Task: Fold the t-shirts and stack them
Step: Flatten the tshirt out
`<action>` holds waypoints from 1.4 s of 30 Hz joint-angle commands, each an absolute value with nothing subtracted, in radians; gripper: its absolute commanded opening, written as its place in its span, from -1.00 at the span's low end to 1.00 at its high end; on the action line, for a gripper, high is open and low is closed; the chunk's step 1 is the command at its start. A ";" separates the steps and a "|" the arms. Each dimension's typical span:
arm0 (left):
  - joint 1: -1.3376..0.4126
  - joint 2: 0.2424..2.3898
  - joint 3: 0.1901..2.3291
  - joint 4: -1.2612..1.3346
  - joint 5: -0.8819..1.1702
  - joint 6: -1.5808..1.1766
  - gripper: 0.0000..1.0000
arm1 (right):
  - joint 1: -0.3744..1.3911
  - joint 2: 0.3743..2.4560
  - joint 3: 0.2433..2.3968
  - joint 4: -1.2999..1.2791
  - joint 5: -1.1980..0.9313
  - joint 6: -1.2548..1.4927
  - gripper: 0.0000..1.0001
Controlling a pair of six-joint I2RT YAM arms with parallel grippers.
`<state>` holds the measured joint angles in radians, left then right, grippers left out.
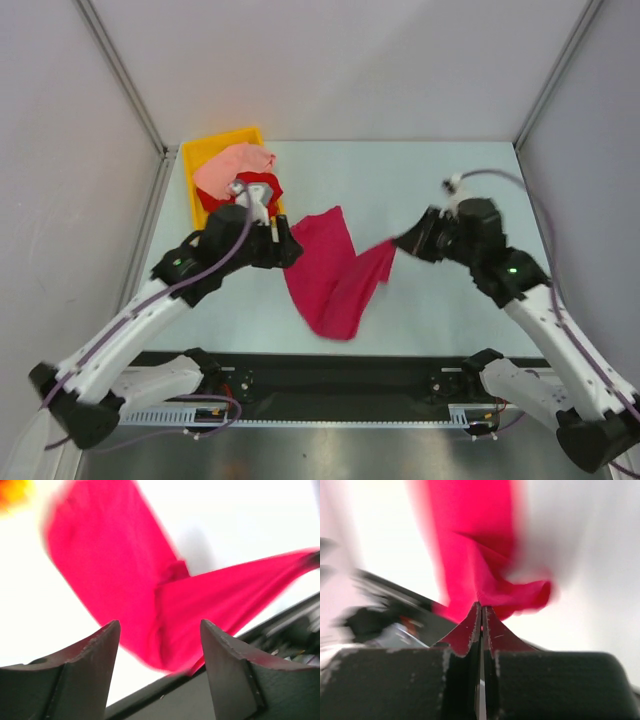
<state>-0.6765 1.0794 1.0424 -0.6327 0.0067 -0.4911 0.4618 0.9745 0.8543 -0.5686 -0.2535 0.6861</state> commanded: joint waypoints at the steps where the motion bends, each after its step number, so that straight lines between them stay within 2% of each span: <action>1: -0.680 0.884 1.110 -0.666 -0.176 -0.546 0.44 | 0.462 0.851 1.253 -0.411 -0.123 0.640 -1.00; 8: -0.680 0.804 1.172 -0.729 -0.206 -0.571 0.46 | 0.463 1.014 1.713 -0.180 -0.234 0.690 -1.00; 12: -0.680 0.801 1.195 -0.762 -0.204 -0.566 0.46 | 0.466 1.178 1.926 -0.202 -0.359 0.716 -1.00; 18: -0.680 0.752 1.184 -0.773 -0.201 -0.580 0.47 | 0.494 1.344 2.181 -0.235 -0.380 0.715 -1.00; 26: -0.680 0.687 1.149 -0.827 -0.265 -0.583 0.53 | 0.554 1.485 2.342 -0.138 -0.394 0.836 -1.00; 30: -0.680 0.692 1.158 -0.845 -0.285 -0.565 0.54 | 0.555 1.448 2.329 -0.312 -0.258 0.746 -1.00; 31: -0.680 0.695 1.160 -0.847 -0.285 -0.561 0.54 | 0.555 1.430 2.301 -0.351 -0.170 0.727 -1.00; 35: -0.680 0.742 1.163 -0.835 -0.232 -0.520 0.54 | 0.517 1.272 2.053 -0.509 0.079 0.658 -1.00; 36: -0.680 0.776 1.163 -0.833 -0.216 -0.503 0.54 | 0.494 1.235 1.902 -0.558 0.109 0.646 -1.00; 38: -0.680 0.814 1.163 -0.827 -0.175 -0.488 0.54 | 0.377 1.114 1.734 -0.607 0.159 0.634 -0.91; 39: -0.680 0.846 1.155 -0.822 -0.161 -0.477 0.54 | 0.320 1.070 1.575 -0.659 0.152 0.618 -0.64; 41: -0.680 0.879 1.146 -0.801 -0.137 -0.469 0.55 | 0.165 0.970 1.414 -0.728 0.126 0.594 -0.23; 42: -0.680 0.914 1.141 -0.793 -0.115 -0.465 0.55 | 0.138 0.942 1.269 -0.792 0.126 0.575 0.19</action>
<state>-0.6765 0.8497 1.1538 -0.8337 -0.1913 -0.5133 0.2565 0.9966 1.5063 -0.5922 0.0528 0.6518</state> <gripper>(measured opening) 0.771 0.394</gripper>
